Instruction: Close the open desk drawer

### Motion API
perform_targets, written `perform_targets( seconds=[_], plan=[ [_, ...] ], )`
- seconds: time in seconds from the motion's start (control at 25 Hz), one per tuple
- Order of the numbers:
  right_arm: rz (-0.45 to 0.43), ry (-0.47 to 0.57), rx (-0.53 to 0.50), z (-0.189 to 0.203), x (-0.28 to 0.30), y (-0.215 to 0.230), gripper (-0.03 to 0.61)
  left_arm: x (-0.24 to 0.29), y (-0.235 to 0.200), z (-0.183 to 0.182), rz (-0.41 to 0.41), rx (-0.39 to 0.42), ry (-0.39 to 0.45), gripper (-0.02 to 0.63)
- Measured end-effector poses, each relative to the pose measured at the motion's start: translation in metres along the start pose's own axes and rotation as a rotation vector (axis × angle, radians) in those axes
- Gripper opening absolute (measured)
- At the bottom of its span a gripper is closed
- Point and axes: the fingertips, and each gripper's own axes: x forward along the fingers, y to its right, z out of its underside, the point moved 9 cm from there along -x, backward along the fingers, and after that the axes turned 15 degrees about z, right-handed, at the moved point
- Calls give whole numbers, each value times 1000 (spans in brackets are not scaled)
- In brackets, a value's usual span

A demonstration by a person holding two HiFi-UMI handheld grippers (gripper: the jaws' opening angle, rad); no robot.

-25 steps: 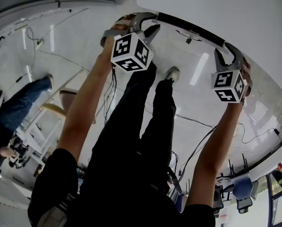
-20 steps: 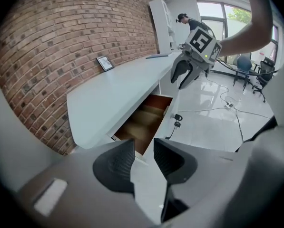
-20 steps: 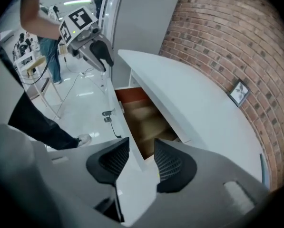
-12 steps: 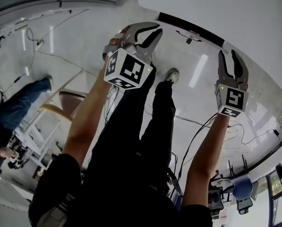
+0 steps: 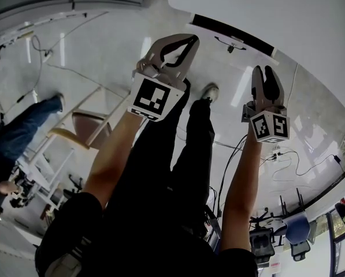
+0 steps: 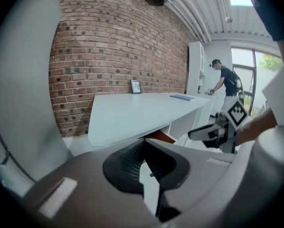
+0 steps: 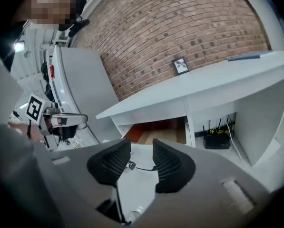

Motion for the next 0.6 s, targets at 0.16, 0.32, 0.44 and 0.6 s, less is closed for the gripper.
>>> perform_targets(
  seconds=[0.16,0.32,0.44,0.6],
  plan=[
    [9,-25,201,25,9,3,149,-2,8,-8,61,-19,129,18],
    [41,-52,412,51,24,9,149,-6,13,-13,17,-54,208,18],
    [56,-70,550,73,34,11,146,-7,19,-13,-7,-101,278,18],
    [42,-98,713,98,56,7,144,-3,24,-11,-1,-117,304,18]
  ],
)
